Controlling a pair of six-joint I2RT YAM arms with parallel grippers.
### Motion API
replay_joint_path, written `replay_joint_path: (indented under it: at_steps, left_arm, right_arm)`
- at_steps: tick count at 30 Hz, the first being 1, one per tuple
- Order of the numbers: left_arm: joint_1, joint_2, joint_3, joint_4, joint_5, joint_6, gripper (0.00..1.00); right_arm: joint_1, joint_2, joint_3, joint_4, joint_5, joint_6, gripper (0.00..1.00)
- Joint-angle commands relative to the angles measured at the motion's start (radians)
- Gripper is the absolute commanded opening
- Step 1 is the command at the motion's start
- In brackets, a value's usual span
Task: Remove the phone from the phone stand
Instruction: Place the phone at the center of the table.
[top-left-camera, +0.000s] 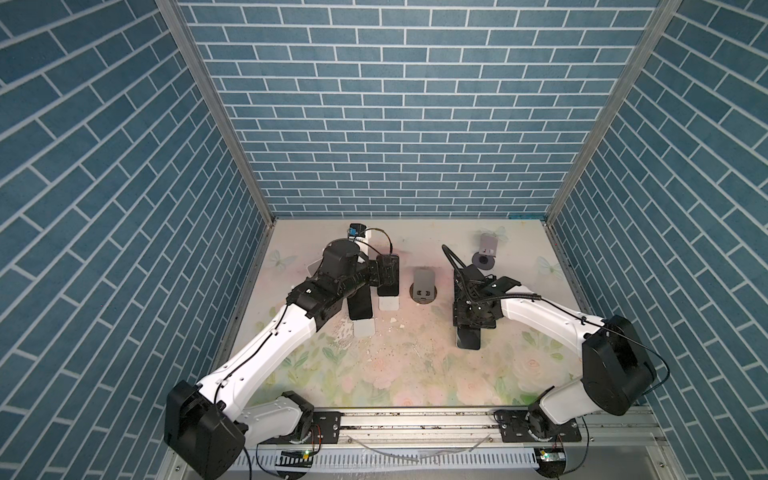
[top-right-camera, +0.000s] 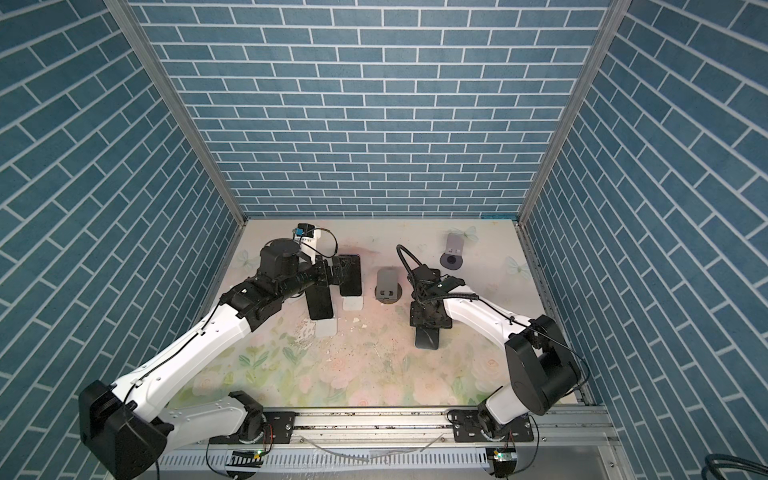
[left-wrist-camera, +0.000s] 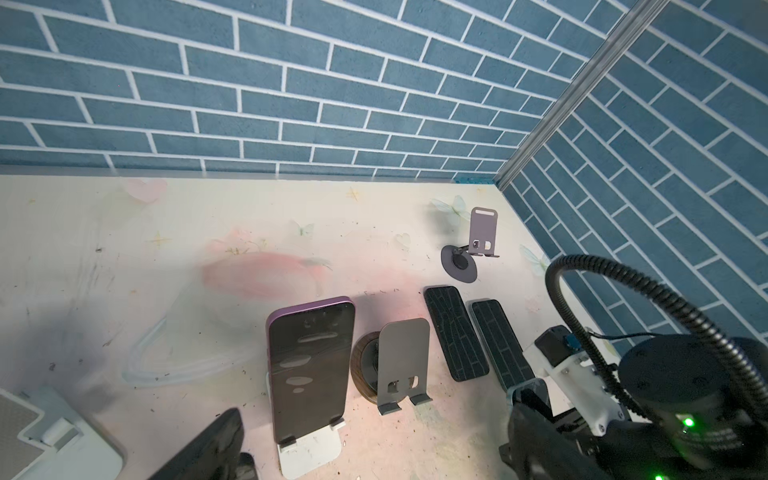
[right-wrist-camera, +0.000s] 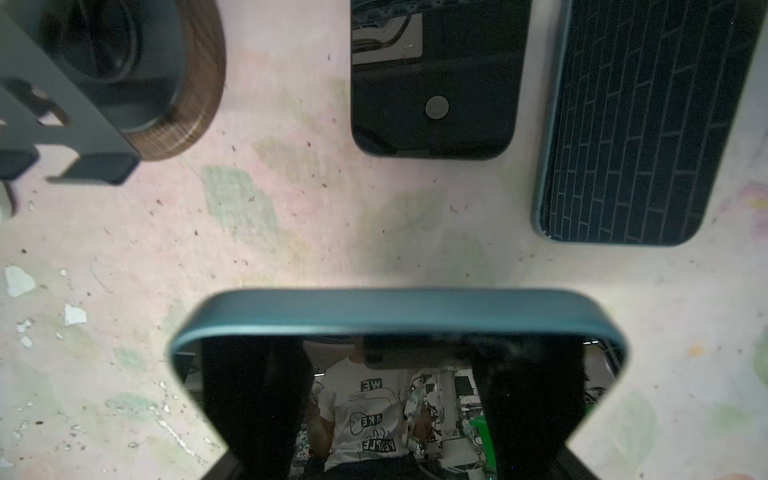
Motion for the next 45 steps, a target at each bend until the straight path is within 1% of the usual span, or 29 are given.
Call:
replay_joint_path:
  at_steps: [1, 6, 12, 28, 39, 45]
  left_arm:
    - [-0.017, 0.021, 0.038, -0.008, -0.013, 0.008, 1.0]
    - [-0.029, 0.03, 0.039, 0.001, -0.017, 0.006, 1.0]
    - [-0.038, 0.038, 0.041, 0.006, -0.027, 0.007, 1.0]
    - [-0.041, 0.078, 0.033, 0.032, -0.021, 0.026, 1.0]
    - [-0.041, 0.049, -0.005, 0.052, -0.036, 0.042, 1.0]
    - [-0.041, 0.043, -0.014, 0.056, -0.043, 0.058, 1.0]
  right_arm:
    - [0.022, -0.024, -0.05, 0.035, -0.024, 0.078, 0.33]
    - [0.038, -0.003, -0.083, 0.049, -0.036, 0.103, 0.34]
    - [0.041, 0.022, -0.097, 0.046, -0.05, 0.101, 0.34]
    - [0.043, 0.067, -0.095, 0.031, -0.017, 0.103, 0.35]
    - [0.061, 0.146, -0.07, 0.013, -0.013, 0.106, 0.36]
    - [0.074, 0.18, -0.033, -0.026, 0.01, 0.111, 0.37]
